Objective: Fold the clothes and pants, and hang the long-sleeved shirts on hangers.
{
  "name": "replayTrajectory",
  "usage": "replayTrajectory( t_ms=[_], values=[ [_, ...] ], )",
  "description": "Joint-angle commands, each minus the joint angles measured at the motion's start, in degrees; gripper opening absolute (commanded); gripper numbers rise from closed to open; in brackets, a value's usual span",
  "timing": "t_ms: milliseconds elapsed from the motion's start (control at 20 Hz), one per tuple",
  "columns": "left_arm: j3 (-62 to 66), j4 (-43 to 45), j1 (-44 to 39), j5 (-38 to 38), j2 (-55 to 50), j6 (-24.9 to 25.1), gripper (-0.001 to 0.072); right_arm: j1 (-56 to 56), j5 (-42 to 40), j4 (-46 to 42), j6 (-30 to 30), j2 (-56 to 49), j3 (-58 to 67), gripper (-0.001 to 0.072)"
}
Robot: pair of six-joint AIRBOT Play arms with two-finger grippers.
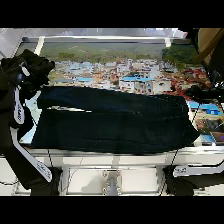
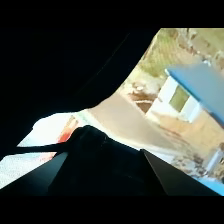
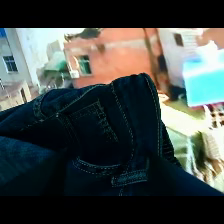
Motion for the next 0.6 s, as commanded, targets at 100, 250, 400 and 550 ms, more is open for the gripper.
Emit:
replayTrajectory(
  t_ms=[100,250,400,550],
  values=[
    [0.5,-2.6,-0.1,0.2,0.1,3.1,0.0016,0.0,1.2,-0.1,0.1,0.0,0.0,0.0519],
    [3.1,-2.5,-0.1,-1.5,1.2,3.0,0.0016,0.0,1.5,-2.1,0.1,0.0,0.0,0.0518],
    [4.7,-2.2,0.0,-2.4,4.2,3.0,0.0016,-0.5,0.4,-9.2,4.7,-0.1,0.0,0.0518],
    [4.7,-1.9,-0.1,-2.4,6.8,3.0,0.0016,-4.1,-2.5,-5.8,6.0,-1.4,0.2,0.0518]
  ],
)
